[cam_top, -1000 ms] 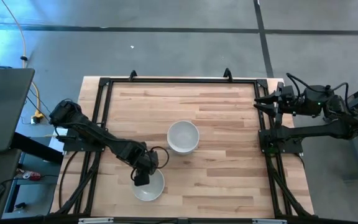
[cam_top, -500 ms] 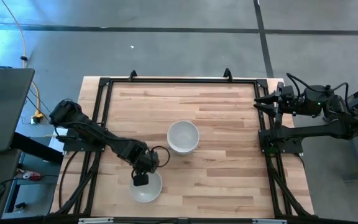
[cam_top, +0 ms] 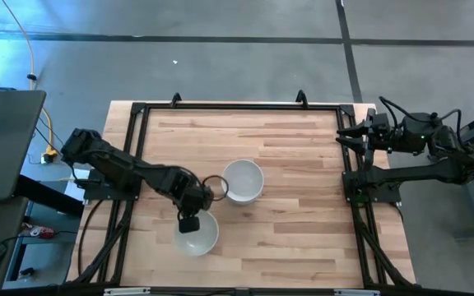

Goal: Nest bowls inside each other
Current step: Stack the white bowl on the white bowl, then return to Home Position

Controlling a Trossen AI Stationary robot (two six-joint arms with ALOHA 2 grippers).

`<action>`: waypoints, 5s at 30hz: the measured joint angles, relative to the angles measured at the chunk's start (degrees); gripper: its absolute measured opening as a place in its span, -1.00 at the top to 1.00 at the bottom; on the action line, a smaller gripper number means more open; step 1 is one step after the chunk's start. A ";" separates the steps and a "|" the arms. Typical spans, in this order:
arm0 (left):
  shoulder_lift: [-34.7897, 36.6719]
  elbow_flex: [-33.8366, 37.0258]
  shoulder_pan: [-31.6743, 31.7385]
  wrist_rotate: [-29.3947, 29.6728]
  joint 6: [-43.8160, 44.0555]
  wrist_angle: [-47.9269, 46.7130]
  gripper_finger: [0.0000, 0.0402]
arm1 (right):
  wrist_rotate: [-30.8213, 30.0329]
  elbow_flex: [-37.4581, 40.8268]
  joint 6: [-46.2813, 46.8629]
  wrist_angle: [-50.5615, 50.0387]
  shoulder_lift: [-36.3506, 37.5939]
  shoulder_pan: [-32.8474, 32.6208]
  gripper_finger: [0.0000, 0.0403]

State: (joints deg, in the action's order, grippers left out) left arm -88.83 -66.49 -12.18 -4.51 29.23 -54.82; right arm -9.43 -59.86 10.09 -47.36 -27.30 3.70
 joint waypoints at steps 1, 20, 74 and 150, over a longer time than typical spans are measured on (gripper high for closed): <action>-0.06 -1.10 0.73 0.34 -0.72 -0.79 0.99 | 0.00 0.00 -0.03 -0.02 -0.01 0.00 0.45; -0.06 -18.68 16.02 2.62 -11.91 -11.75 1.00 | -0.01 0.00 -0.05 -0.04 0.00 0.01 0.45; -26.59 -50.02 27.91 3.71 -21.94 -20.57 1.00 | 5.37 12.22 -0.06 15.38 -0.64 0.00 0.45; 7.83 -34.89 20.37 -3.83 -36.84 7.26 0.18 | 20.41 12.22 -2.63 25.63 4.91 0.00 0.45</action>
State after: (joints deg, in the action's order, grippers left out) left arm -81.00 -101.38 8.19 -8.34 -7.61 -47.56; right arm 10.98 -47.64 7.46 -21.73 -22.39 3.70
